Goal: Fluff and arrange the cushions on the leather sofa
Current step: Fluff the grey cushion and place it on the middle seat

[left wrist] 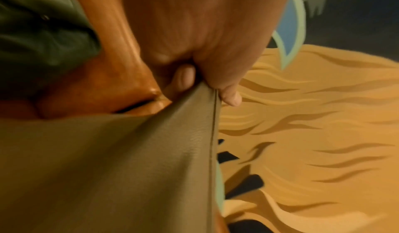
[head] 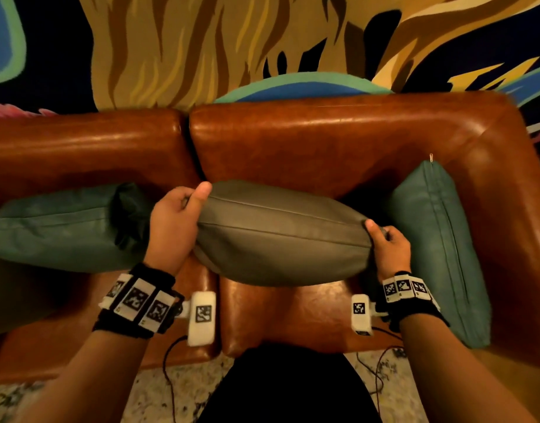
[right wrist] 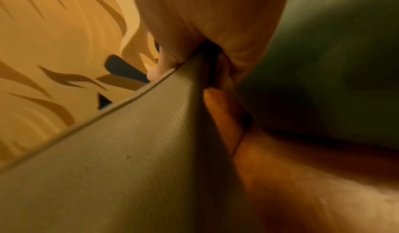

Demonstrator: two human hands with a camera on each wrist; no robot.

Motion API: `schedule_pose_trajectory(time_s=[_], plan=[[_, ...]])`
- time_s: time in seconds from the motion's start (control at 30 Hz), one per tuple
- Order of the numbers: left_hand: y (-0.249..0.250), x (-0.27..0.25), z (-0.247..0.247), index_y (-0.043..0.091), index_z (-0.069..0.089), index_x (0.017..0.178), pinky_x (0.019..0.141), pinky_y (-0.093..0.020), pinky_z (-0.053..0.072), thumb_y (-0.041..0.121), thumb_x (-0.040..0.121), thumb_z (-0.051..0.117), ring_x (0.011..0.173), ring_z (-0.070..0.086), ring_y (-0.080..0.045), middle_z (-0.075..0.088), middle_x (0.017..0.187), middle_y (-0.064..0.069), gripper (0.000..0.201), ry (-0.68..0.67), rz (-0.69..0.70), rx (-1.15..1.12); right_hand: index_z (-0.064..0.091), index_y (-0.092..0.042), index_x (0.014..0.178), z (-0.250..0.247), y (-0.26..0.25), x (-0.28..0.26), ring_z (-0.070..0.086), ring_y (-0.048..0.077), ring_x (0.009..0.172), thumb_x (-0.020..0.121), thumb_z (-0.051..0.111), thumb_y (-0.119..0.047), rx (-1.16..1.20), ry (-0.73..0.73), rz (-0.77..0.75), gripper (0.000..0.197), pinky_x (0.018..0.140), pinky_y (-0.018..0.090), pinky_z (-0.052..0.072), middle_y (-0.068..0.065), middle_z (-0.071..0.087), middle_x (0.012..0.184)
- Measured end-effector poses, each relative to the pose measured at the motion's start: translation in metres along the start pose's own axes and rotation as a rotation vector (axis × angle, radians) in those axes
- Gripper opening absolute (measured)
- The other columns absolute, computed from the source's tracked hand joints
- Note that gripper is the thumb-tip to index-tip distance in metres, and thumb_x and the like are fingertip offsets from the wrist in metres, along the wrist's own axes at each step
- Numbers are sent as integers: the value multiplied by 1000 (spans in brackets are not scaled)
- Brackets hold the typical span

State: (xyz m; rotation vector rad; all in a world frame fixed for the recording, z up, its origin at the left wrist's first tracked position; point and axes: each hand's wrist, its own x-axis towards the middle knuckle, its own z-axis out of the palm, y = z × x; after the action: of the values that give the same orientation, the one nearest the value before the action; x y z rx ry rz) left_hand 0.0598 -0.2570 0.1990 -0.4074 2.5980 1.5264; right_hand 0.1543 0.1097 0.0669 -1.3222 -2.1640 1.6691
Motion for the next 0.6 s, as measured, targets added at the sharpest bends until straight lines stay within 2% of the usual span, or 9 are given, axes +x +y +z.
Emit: schedule_pose_trajectory(time_s=[0.07, 0.1, 0.17, 0.27, 0.33, 0.4, 0.47, 0.53, 0.6], plan=[[20, -16, 13, 17, 62, 84, 43, -34, 47, 55, 92, 60, 55, 58, -16, 61, 71, -16, 39, -82, 8, -17, 66, -18, 77, -4, 13, 5, 60, 24, 75, 82, 72, -47, -102, 5, 64, 29, 71, 37, 47, 8, 66, 75], [28, -25, 25, 18, 61, 88, 38, -30, 47, 49, 92, 64, 53, 58, -16, 61, 74, -17, 31, -145, 20, -28, 70, -16, 97, -4, 17, 7, 64, 29, 89, 81, 73, -43, -187, -31, 107, 31, 80, 39, 49, 13, 71, 94], [39, -42, 54, 19, 55, 96, 34, -32, 49, 31, 90, 71, 46, 56, -19, 55, 74, -16, 21, -288, 52, -99, 49, -14, 143, -2, 12, -1, 57, 30, 122, 80, 82, -26, -344, -255, 107, 73, 103, 40, 46, 16, 56, 138], [34, -56, 115, 17, 52, 104, 38, -34, 52, 20, 89, 69, 44, 61, -21, 57, 73, -5, 23, -439, 120, -25, 14, -21, 160, 12, -14, -38, 39, 9, 141, 67, 91, -9, -248, -756, -85, 121, 117, 28, 34, -4, 33, 156], [25, -58, 154, 13, 58, 117, 63, -37, 59, 15, 91, 65, 72, 71, -27, 66, 89, -9, 26, -588, 214, 84, 28, -17, 154, 24, -12, -57, 47, -2, 133, 71, 88, -4, -265, -810, -199, 103, 112, 19, 38, -6, 46, 149], [5, -55, 181, 14, 64, 124, 90, -34, 51, 8, 93, 59, 99, 67, -27, 69, 110, -12, 32, -793, 313, 239, 55, -19, 127, 32, -2, -61, 67, 9, 105, 85, 75, -8, -293, -529, -179, 48, 95, 31, 55, 2, 69, 117], [-26, -44, 183, 10, 70, 119, 103, -31, 43, 7, 93, 58, 115, 61, -28, 67, 122, -13, 29, -857, 287, 343, 65, -15, 97, 33, 11, -53, 70, 26, 81, 95, 63, -16, -216, -245, -3, 3, 71, 38, 60, 15, 72, 89], [-58, -29, 165, 14, 73, 111, 108, -33, 40, 13, 92, 56, 119, 60, -29, 67, 123, -9, 26, -760, 234, 361, 65, -20, 81, 28, 26, -34, 68, 33, 76, 98, 57, -20, -174, -171, 117, 19, 62, 35, 56, 13, 70, 77], [-93, -9, 134, 30, 73, 102, 103, -41, 45, 31, 89, 49, 113, 62, -27, 68, 117, -2, 28, -514, 237, 405, 67, -29, 78, 25, 29, -20, 70, 32, 76, 93, 57, -27, -233, -223, 84, 19, 66, 40, 59, 8, 71, 76]])
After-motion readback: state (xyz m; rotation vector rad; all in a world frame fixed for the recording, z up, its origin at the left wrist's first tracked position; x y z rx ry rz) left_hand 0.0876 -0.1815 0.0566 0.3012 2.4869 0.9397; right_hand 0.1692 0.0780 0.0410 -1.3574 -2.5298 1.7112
